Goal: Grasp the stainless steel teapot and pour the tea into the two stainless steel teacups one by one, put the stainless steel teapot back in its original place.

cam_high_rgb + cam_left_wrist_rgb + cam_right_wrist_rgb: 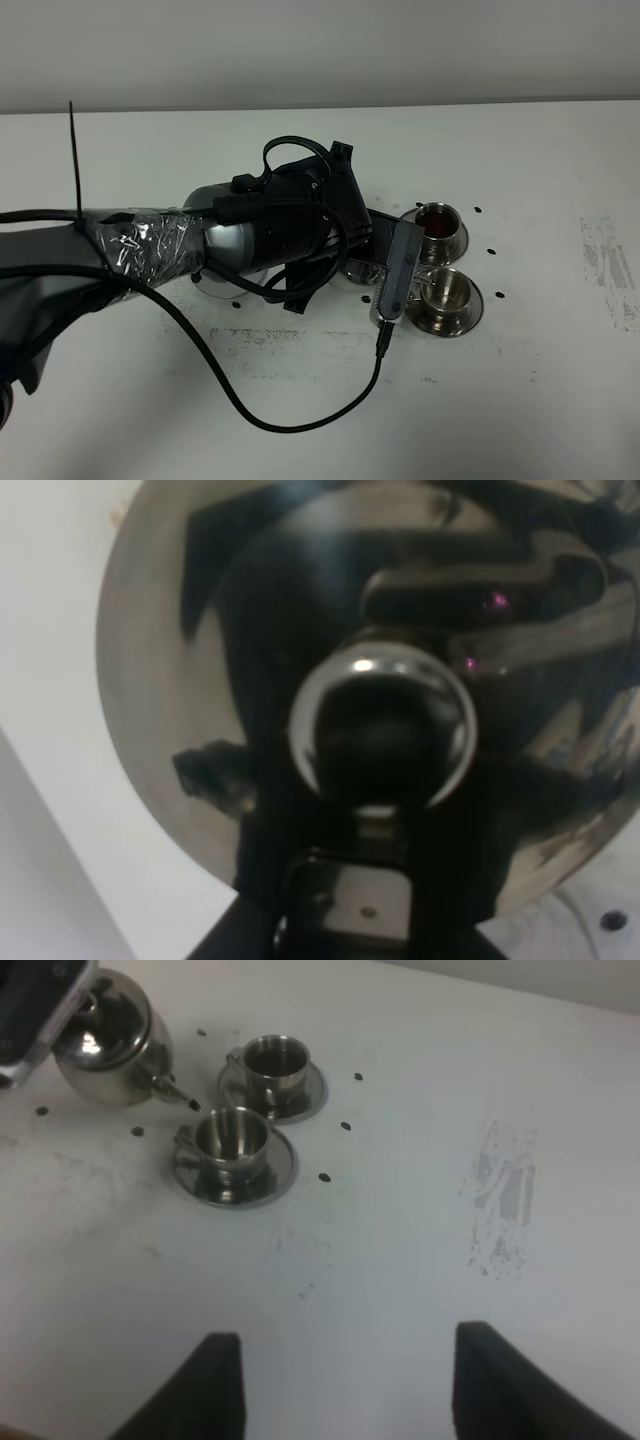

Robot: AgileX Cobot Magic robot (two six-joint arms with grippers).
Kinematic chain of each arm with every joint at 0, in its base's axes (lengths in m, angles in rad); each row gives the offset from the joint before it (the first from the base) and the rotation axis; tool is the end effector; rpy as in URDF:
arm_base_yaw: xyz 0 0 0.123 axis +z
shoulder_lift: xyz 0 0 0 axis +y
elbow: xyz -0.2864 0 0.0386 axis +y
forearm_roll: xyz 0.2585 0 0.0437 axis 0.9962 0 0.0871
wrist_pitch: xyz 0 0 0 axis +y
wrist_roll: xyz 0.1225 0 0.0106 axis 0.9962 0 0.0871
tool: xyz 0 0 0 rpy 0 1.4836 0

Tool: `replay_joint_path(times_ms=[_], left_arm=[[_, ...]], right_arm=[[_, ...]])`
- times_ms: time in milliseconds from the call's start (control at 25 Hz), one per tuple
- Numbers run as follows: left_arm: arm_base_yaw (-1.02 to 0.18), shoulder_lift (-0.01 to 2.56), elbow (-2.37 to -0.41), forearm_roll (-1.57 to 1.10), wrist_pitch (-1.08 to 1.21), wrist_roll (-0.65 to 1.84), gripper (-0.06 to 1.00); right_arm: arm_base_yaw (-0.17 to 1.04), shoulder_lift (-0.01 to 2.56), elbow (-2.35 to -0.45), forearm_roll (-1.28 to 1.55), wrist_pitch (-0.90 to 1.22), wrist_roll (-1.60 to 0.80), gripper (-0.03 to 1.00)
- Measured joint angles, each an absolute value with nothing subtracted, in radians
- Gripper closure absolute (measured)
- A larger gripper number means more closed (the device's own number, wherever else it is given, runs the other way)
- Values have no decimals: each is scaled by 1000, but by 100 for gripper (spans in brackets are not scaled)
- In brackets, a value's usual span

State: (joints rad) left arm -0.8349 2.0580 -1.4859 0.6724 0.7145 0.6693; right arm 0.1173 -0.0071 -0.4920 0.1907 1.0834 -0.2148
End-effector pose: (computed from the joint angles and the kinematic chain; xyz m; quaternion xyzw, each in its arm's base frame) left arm 0.3473 -0.3086 0.1557 0.7836 0.5375 0.2432 0.1951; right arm 0.0237 0.0235 0.2646 -0.1460 0.8429 0.0702 0.5131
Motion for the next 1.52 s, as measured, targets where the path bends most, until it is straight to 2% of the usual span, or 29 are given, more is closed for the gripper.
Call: replay_joint_path(times_ms=[1520], left_arm=[[-846, 2058, -1486, 862, 650, 673, 77]], right_arm=[[117, -7, -492, 191, 1083, -215, 52]])
